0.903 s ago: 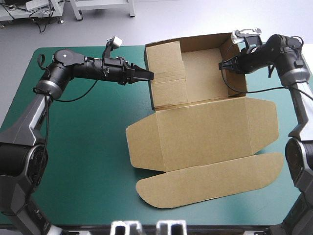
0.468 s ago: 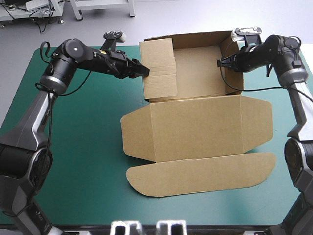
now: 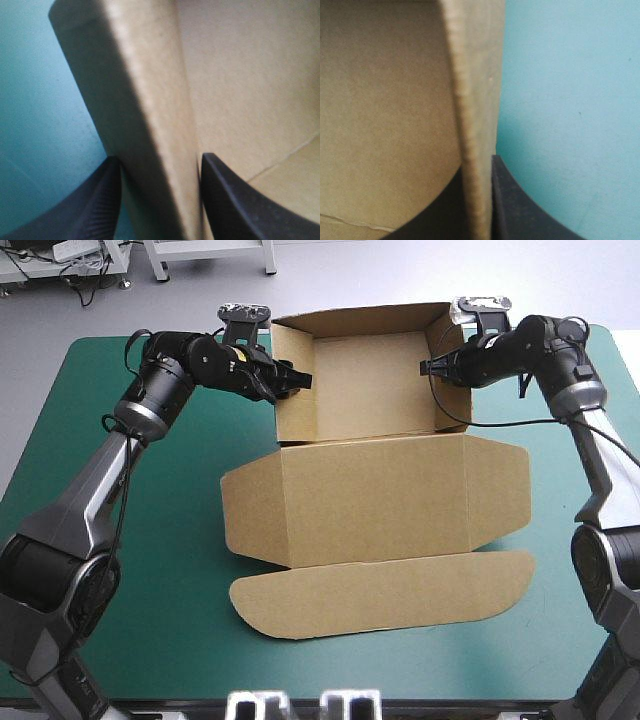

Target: Fold the box

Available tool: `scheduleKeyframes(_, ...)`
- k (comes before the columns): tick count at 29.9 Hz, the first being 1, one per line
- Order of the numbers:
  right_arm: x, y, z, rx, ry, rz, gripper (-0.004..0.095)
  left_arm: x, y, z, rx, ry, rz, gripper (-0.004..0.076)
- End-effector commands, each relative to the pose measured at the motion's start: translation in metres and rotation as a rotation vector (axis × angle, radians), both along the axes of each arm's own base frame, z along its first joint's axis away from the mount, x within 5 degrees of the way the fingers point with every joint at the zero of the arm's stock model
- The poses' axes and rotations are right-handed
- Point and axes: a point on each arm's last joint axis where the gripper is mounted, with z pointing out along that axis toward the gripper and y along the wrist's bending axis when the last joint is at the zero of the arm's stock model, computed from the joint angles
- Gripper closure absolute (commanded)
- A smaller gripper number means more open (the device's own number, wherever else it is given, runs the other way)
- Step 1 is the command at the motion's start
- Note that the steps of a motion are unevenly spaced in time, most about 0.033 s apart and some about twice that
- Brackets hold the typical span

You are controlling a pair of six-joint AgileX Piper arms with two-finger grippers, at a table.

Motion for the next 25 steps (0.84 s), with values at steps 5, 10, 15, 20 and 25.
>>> scheduleKeyframes(5,-0.018,0.011,0.037,0.11,-0.076,0.068,0.0927,-0.009,-0.003,0.034,-0.032,-0.16,0.072,0.0472)
scheduleKeyframes(10,-0.02,0.003,0.029,-0.008,-0.028,0.055,0.0926,-0.004,-0.007,0.021,-0.011,-0.115,0.059,0.0696)
scheduleKeyframes(15,-0.017,0.001,0.01,-0.072,0.079,0.061,0.0926,0.003,-0.02,-0.001,0.01,-0.051,0.012,0.0732)
scheduleKeyframes(20,-0.006,0.005,-0.019,-0.086,0.189,0.082,0.0926,0.009,-0.027,-0.027,0.068,0.051,-0.015,0.0732)
scheduleKeyframes(25,0.002,0.014,-0.047,-0.16,0.278,0.116,0.0926,0.014,-0.032,-0.043,0.099,0.129,-0.04,0.0734)
